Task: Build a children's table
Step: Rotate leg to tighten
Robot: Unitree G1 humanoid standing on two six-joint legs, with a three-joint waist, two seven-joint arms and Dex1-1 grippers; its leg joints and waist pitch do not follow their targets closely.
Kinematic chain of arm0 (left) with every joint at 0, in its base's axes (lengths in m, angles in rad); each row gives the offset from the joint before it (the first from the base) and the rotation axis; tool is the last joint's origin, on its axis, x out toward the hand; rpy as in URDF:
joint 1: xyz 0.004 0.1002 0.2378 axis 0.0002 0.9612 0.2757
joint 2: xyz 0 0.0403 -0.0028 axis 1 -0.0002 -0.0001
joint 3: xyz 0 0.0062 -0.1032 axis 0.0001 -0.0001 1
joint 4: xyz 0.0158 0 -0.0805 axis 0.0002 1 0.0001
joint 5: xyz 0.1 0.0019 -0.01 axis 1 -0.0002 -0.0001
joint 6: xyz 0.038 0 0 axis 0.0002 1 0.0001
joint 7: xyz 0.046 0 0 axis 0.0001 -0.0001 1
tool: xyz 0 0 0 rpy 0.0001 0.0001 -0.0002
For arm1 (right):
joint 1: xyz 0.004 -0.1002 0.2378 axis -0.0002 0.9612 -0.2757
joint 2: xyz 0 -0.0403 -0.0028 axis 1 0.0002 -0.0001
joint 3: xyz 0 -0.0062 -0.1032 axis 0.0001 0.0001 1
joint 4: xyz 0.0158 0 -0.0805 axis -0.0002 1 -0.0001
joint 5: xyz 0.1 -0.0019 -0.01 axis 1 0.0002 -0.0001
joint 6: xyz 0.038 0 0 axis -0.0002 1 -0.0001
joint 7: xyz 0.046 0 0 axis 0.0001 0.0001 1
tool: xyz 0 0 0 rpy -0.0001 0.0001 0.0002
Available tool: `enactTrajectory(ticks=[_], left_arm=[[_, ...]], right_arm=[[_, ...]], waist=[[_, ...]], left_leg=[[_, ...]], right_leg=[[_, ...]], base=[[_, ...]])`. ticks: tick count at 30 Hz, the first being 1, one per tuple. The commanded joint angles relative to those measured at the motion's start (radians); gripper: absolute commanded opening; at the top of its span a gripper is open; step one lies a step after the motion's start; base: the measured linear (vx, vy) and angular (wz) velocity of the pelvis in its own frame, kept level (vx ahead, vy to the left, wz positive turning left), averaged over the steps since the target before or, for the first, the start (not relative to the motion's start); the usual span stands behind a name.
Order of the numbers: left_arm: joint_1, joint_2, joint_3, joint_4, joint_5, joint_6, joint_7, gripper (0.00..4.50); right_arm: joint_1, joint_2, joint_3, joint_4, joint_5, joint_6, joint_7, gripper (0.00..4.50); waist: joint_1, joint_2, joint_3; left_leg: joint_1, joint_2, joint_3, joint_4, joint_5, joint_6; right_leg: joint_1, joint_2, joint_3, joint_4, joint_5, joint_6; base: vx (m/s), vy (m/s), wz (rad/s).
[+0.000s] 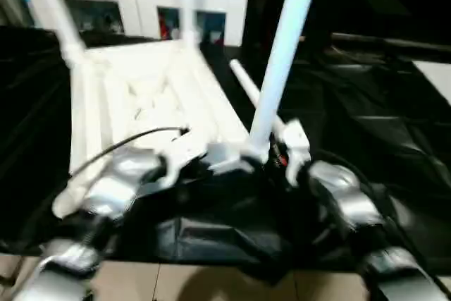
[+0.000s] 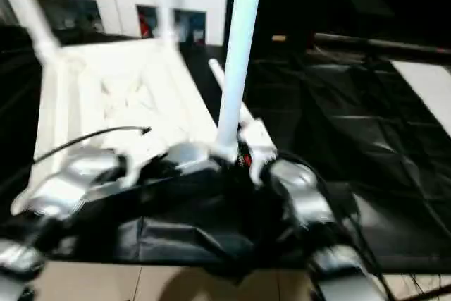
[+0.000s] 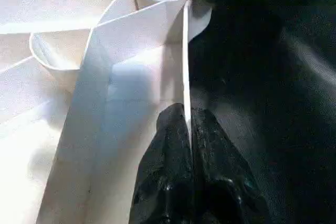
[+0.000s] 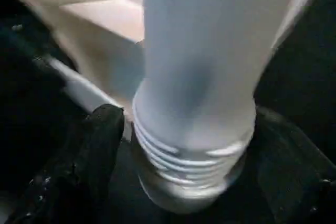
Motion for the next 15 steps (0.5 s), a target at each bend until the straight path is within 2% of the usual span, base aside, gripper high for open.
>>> enactTrajectory(ticks=[1,4,7,9,11,15], left_arm=[[0.042,-0.020,0.008,-0.001,-0.073,-0.005,-0.041,0.00],[0.061,0.000,0.011,-0.044,-0.105,0.009,-0.083,0.00],[0.070,0.013,0.007,-0.059,-0.109,0.015,-0.095,0.00],[0.074,0.018,0.006,-0.058,-0.113,0.011,-0.104,0.00],[0.079,0.024,0.004,-0.059,-0.113,0.009,-0.117,0.00],[0.086,0.025,0.005,-0.063,-0.112,0.009,-0.126,0.00]], right_arm=[[0.012,-0.021,0.005,-0.050,0.024,0.006,0.058,3.74],[0.026,-0.035,0.004,-0.081,0.036,-0.003,0.091,3.74],[0.031,-0.039,0.004,-0.097,0.047,0.003,0.105,3.74],[0.032,-0.038,0.003,-0.099,0.052,0.006,0.117,3.74],[0.034,-0.037,0.002,-0.101,0.052,0.009,0.126,3.47],[0.038,-0.033,0.002,-0.103,0.064,0.030,0.150,3.26]], waist=[[0.002,-0.009,-0.050],[0.004,-0.009,-0.053],[0.002,-0.006,-0.048],[0.001,-0.006,-0.047],[0.002,-0.005,-0.048],[0.003,-0.006,-0.049]], left_leg=[[0.002,0.028,-0.010,-0.051,-0.064,0.099],[-0.001,0.028,-0.008,-0.046,-0.036,0.109],[0.002,0.029,-0.007,-0.049,-0.062,0.106],[0.004,0.031,-0.007,-0.050,-0.081,0.092],[0.004,0.029,-0.007,-0.050,-0.080,0.084],[0.004,0.028,-0.007,-0.048,-0.058,0.087]], right_leg=[[0.043,-0.060,0.034,-0.056,0.140,-0.247],[0.044,-0.059,0.034,-0.050,0.188,-0.265],[0.038,-0.059,0.034,-0.054,0.148,-0.265],[0.038,-0.060,0.034,-0.057,0.111,-0.264],[0.040,-0.059,0.035,-0.056,0.111,-0.262],[0.042,-0.058,0.035,-0.052,0.151,-0.264]], base=[[0.000,0.000,0.00],[0.000,0.000,0.00],[0.000,0.000,0.00],[0.000,0.000,0.00],[0.000,0.000,0.00],[0.000,0.000,0.00]])
